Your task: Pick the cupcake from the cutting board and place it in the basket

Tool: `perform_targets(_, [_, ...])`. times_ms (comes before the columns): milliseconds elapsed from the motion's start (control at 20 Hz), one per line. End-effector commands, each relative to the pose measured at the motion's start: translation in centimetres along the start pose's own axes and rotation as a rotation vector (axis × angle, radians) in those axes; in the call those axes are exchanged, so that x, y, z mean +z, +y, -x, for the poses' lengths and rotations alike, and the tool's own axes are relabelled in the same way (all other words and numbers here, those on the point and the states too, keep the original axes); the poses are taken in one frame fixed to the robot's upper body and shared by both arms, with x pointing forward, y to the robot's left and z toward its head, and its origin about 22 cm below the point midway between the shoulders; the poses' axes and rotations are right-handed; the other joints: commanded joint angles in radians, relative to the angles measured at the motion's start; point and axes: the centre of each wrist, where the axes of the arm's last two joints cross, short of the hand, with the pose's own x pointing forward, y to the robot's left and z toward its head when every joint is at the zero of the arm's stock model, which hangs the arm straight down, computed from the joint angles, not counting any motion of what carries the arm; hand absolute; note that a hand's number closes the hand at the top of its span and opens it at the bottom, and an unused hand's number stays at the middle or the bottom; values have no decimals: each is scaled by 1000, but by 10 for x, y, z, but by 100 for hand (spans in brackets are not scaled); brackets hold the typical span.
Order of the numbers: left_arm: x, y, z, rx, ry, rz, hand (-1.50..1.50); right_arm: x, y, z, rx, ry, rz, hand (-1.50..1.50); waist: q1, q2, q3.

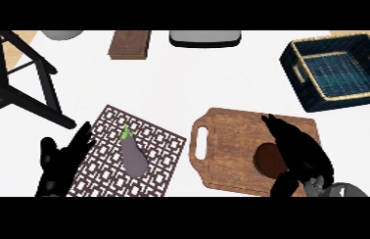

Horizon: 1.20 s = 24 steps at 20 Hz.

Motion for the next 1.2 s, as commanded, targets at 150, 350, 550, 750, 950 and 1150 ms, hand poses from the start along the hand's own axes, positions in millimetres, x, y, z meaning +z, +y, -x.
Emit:
perform_targets(150, [1,-14,22,17,100,7,0,-13,20,-3,-4,34,-15,-150,-2,8,-10])
perform_targets(350, [2,10,10,11,86,0,0,-26,26,-4,6,13,-36,-150,1,8,-10])
perform_targets(550, [11,-6,22,13,104,-9,0,-18,42,14,-9,7,-27,-150,-3,7,-10])
perform_targets(750, [-4,7,30,14,108,-6,0,-14,28,18,-4,7,-1,-150,-8,8,-11])
perform_targets(950, [-3,-8,29,0,88,3,0,-23,33,6,91,-43,26,150,-3,8,-11])
perform_targets(1150, [12,4,44,12,94,-12,0,-27,37,31,153,-50,50,150,0,8,-10])
